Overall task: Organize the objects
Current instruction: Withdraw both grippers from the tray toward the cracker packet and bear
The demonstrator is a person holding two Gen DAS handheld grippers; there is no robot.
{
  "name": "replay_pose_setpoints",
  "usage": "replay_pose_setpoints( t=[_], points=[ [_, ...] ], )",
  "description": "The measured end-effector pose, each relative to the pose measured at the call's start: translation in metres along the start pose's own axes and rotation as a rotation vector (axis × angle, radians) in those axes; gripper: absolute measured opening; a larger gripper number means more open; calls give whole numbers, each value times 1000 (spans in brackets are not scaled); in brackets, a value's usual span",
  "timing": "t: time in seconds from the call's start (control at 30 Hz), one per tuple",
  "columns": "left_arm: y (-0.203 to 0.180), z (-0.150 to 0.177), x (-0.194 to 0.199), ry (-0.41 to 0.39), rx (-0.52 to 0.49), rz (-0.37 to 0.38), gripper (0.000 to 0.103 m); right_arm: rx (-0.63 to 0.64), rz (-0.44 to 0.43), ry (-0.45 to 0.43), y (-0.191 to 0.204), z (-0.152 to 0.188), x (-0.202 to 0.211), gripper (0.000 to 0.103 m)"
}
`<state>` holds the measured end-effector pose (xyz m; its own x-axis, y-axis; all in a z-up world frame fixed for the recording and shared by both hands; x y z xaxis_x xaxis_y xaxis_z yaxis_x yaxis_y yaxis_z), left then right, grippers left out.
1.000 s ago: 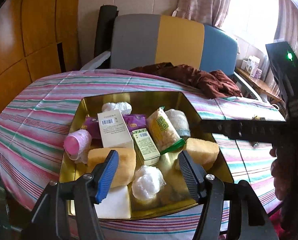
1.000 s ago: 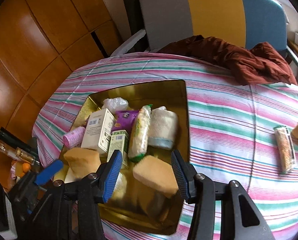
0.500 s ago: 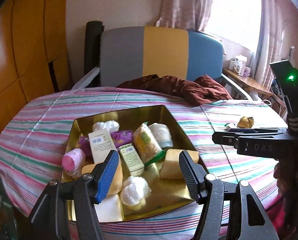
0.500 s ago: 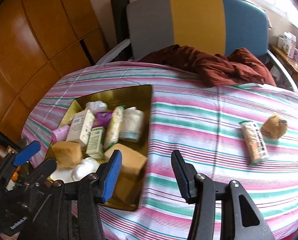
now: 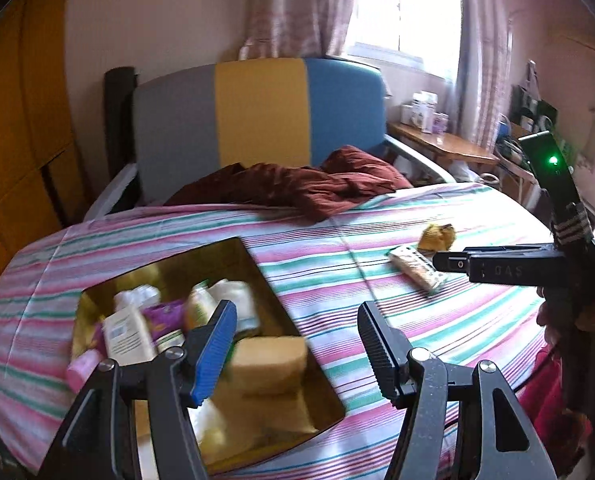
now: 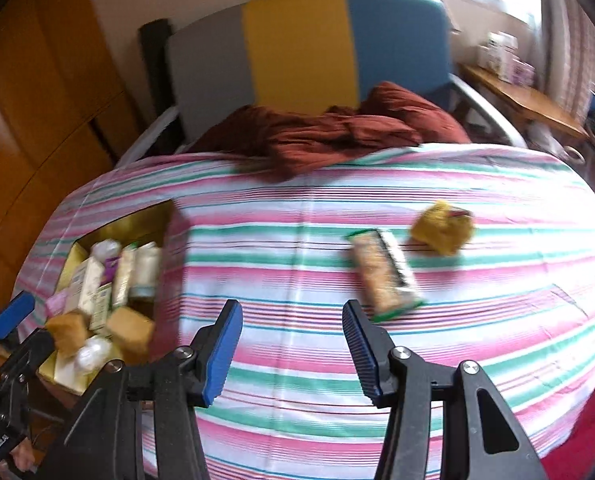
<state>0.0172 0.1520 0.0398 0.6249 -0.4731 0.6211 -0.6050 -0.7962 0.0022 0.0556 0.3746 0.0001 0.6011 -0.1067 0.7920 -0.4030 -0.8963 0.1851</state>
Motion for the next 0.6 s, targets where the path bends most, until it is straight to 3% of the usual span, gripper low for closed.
replay_pose_setpoints(
  t=[0.23,0.4,0.6],
  points=[
    [-41,-13,-21,21,-74,52,64,-111,58,-19,-62,-17,5,53],
    [-64,-18,-39,50,-112,82,64,-172,73,-42,-92,-30,5,64],
    [-80,-20,-75,148,-91,128,64,-256,85,-83,-129,-34,-5,64]
  ],
)
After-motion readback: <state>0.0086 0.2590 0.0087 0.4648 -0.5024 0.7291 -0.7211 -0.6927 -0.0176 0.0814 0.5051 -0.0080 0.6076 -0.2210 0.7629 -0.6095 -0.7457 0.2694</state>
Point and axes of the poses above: each gripper's, at about its wrist camera, not at the fingertips, and x roughly against the way its jaws point, y to its left, z to its underside, the point moved 2 cm from there along -x, roughly the way its jaws point, and after that the axes turned 1 degree about -x, right-handed, at the moved point
